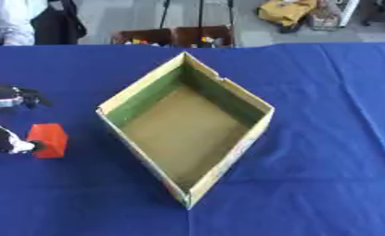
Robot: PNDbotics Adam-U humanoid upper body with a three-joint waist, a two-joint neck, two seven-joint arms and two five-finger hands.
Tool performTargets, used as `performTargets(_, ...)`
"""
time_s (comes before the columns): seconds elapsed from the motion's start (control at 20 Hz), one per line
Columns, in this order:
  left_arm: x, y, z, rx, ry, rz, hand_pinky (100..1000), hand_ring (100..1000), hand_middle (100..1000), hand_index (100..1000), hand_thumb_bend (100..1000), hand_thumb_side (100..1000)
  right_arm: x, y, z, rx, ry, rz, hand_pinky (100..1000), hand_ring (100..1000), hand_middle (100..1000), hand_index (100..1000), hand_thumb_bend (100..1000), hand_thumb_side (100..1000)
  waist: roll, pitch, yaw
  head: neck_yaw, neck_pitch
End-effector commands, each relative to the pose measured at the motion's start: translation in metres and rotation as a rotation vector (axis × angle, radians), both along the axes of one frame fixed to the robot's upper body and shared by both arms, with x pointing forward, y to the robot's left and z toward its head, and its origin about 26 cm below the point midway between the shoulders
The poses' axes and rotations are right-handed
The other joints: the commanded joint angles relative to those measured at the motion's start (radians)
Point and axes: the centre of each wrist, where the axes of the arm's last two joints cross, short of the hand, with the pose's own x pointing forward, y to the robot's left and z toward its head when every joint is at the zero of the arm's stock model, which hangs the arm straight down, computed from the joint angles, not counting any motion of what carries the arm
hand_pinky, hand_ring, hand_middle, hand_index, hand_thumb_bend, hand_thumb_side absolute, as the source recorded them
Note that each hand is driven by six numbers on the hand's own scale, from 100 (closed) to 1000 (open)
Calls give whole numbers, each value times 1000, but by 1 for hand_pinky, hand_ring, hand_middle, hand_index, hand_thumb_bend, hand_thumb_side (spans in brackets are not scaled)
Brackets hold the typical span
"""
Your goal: Pick up objects on the table and place them in the box.
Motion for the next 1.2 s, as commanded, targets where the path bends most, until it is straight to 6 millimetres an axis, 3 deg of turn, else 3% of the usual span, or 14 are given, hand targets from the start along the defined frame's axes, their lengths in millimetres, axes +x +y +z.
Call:
performTargets(0.05,-1,7,16,18,8,33,721,858,891,948,399,405,-4,0,9,-15,-30,3,769,715,759,781,100,726,1,-4,-3,5,-10)
performTargets(0.7,9,8,-6,-2,68,44,667,814,863,938,408,400,-4,0,8,-2,-29,4,771,715,757,777,100,721,-6,6,-6,11,-16)
performTargets(1.1,13,8,-19,-21,52,58,597,753,787,883,403,417,-4,0,8,5,-30,5,772,714,756,775,100,717,-9,12,-4,14,-18)
performTargets(1.2,14,8,-20,-17,28,76,548,708,729,848,344,403,-4,0,8,7,-29,4,772,714,756,776,100,716,-10,13,-5,14,-18)
